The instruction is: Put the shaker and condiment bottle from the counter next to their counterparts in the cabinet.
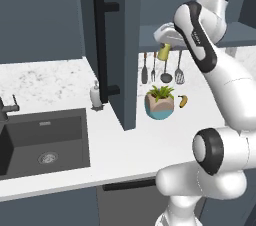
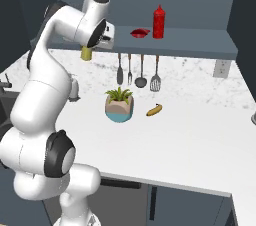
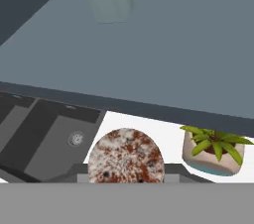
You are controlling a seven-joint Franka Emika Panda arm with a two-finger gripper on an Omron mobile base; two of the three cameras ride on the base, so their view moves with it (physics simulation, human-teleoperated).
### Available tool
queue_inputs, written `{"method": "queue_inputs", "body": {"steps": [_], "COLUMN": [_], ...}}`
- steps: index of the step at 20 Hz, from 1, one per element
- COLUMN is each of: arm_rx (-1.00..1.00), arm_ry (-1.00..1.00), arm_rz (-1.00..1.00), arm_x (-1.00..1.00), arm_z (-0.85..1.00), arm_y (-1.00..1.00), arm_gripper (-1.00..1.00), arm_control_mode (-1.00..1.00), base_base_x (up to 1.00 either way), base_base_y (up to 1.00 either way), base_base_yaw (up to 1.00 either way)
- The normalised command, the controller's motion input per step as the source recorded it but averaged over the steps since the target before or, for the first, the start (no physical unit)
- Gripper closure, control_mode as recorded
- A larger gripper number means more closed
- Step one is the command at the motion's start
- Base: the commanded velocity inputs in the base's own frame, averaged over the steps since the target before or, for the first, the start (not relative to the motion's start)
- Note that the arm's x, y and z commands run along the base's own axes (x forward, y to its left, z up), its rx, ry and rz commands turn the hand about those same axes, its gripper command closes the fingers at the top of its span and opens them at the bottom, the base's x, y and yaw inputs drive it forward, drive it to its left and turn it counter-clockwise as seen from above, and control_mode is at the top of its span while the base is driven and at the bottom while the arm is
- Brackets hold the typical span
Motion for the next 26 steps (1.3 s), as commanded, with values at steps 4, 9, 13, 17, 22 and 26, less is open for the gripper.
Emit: {"method": "queue_inputs", "body": {"steps": [4,9,13,17,22,26], "arm_rx": [0.00,0.01,0.06,0.00,0.00,-0.02], "arm_ry": [-0.03,0.00,0.00,-0.02,0.00,0.00], "arm_rz": [-0.03,-0.07,-0.06,0.00,0.00,0.00], "arm_x": [0.05,0.31,0.27,0.00,0.08,0.30], "arm_z": [0.11,0.55,0.59,0.07,0.00,-0.02], "arm_y": [0.01,0.00,0.00,0.00,-0.07,-0.21], "arm_gripper": [1.00,1.00,1.00,1.00,1.00,1.00], "arm_control_mode": [-1.00,-1.00,-1.00,-1.00,-1.00,-1.00], "base_base_x": [0.00,0.00,0.00,0.00,0.00,0.00], "base_base_y": [0.00,0.00,0.00,0.00,0.00,0.00], "base_base_yaw": [0.00,0.00,0.00,0.00,0.00,0.00]}}
